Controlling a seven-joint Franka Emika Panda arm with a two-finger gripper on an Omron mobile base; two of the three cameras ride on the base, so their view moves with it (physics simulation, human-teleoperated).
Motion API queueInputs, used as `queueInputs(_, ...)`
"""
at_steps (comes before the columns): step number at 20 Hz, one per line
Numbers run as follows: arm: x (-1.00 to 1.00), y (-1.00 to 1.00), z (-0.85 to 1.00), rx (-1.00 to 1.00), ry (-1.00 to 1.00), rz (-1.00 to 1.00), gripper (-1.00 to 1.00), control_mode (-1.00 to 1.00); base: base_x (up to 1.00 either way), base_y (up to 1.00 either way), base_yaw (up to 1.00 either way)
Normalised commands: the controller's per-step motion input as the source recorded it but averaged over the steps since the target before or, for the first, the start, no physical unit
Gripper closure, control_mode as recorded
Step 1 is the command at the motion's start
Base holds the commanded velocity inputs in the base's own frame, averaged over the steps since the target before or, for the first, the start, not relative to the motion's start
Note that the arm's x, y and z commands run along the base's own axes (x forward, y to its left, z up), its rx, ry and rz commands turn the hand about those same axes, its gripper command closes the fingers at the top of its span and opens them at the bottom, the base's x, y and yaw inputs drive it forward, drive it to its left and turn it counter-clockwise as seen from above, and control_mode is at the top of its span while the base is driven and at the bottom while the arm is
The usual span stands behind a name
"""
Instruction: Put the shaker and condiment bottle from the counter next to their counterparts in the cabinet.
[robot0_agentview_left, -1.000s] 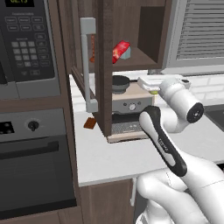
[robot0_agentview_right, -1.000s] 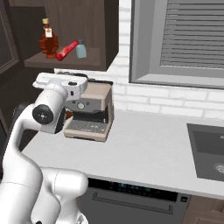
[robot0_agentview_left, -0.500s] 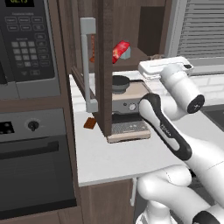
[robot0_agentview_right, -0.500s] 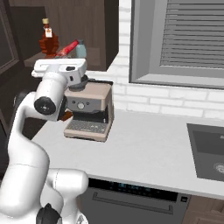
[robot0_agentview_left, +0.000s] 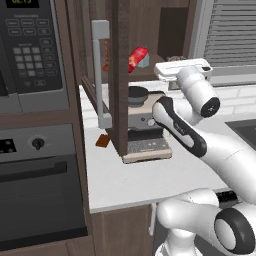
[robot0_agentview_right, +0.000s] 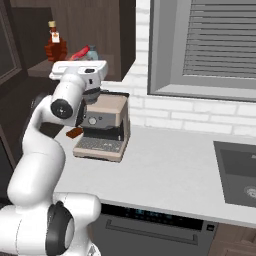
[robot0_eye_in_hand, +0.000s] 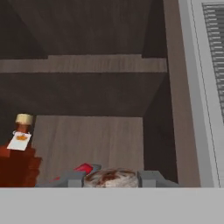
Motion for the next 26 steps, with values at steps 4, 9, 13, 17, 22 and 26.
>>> queueInputs(4, 0.38, 0.07, 0.16, 0.06, 0.0, -0.08, 1.0, -1.0, 0.0, 0.0, 0.0)
queueInputs(9, 0.27, 0.12, 0.21, 0.05, 0.0, -0.06, 1.0, -1.0, 0.0, 0.0, 0.0)
queueInputs(13, 0.19, 0.18, 0.09, 0.02, 0.0, -0.02, 1.0, -1.0, 0.0, 0.0, 0.0)
queueInputs(17, 0.2, 0.14, 0.0, 0.0, 0.0, 0.0, 1.0, -1.0, 0.0, 0.0, 0.0)
queueInputs(22, 0.31, 0.08, 0.0, 0.0, 0.02, 0.0, 1.0, -1.0, 0.0, 0.0, 0.0)
queueInputs(26, 0.36, 0.0, -0.01, 0.0, 0.04, -0.02, 1.0, -1.0, 0.0, 0.0, 0.0)
